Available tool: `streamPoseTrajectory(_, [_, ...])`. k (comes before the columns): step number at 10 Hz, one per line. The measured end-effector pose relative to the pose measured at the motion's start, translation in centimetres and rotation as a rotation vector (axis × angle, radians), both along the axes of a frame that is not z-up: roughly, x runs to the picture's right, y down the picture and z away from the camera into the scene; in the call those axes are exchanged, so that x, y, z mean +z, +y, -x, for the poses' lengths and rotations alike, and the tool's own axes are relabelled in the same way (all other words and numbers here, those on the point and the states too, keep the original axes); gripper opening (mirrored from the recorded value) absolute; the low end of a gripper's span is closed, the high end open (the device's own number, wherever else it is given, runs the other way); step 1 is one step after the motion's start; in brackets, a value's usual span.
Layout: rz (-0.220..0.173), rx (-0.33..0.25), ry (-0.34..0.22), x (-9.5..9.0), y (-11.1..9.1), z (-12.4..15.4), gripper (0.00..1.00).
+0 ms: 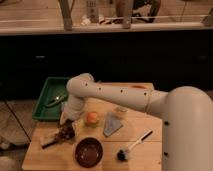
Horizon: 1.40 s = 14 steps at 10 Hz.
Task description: Place grapes in metal cup
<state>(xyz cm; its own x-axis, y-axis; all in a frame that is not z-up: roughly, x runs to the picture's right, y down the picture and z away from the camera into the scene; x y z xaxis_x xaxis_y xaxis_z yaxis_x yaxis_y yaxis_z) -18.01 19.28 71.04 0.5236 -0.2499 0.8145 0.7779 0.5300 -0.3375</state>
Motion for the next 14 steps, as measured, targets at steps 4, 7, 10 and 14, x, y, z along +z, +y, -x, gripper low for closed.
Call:
streamPoseTrajectory(4, [0.002, -0.004, -0.005, 0.1, -0.2, 0.0, 0.80])
streamPoseTrajectory(7, [0.001, 0.002, -0.010, 0.2, -0.4, -0.3, 0.80])
streamPoseTrajectory(10, [0.001, 0.005, -0.018, 0.3, -0.8, -0.4, 0.80])
streamPoseTrajectory(14, [-0.006, -0.002, -0.039, 0.3, -1.1, -0.7, 0.80])
